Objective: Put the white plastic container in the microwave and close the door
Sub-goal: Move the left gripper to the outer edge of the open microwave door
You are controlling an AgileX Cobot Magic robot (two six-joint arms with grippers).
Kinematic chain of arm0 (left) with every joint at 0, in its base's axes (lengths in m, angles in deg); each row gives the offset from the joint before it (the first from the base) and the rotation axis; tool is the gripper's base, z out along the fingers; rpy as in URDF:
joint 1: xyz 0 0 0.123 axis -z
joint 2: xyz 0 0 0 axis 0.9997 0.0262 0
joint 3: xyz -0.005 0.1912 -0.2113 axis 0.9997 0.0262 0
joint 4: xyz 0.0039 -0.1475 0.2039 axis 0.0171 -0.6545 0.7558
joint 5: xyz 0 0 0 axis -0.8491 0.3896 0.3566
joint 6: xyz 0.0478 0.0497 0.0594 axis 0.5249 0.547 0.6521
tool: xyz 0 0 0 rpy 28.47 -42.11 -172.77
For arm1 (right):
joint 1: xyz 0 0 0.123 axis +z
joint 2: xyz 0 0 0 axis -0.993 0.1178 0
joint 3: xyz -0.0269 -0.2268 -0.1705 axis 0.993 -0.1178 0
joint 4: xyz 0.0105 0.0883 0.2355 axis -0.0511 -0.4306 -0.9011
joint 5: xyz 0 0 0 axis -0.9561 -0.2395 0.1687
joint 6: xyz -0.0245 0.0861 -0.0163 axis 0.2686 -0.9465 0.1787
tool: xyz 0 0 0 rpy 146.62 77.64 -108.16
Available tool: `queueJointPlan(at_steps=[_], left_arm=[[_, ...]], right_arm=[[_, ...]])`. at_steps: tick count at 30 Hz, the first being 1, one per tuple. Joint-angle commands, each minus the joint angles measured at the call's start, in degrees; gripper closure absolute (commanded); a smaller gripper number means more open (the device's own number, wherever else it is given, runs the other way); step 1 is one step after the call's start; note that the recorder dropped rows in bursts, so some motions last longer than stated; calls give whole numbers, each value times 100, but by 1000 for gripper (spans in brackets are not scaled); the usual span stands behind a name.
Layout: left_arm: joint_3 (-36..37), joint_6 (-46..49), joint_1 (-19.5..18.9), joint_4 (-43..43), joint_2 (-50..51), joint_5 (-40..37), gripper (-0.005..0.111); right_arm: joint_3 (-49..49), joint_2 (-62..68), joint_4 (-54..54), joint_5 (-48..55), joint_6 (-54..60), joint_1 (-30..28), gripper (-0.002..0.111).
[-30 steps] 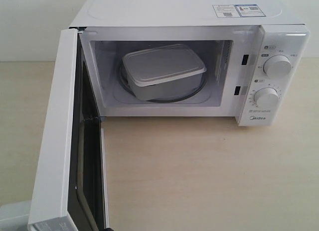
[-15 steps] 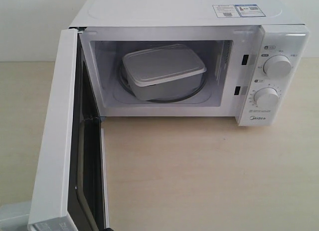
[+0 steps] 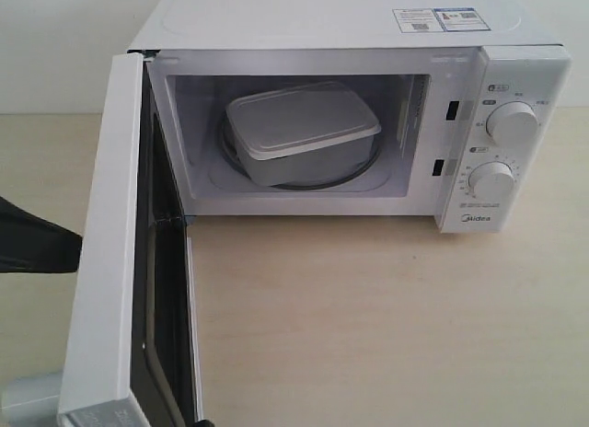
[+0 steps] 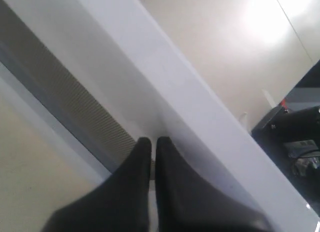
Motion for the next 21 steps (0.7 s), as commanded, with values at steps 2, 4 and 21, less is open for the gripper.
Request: queueJointPlan(at_steps=[2, 4, 21], left_arm=[[-25, 422, 16, -326, 383, 42, 102], [-25, 594, 16, -481, 505, 56, 102], [-526, 1660, 890, -1355, 1704, 834, 102]], right_arm=[[3, -25, -192, 80, -77, 2, 109], [3, -25, -402, 80, -77, 2, 109], [893, -25, -618, 816, 1184, 1140, 109]])
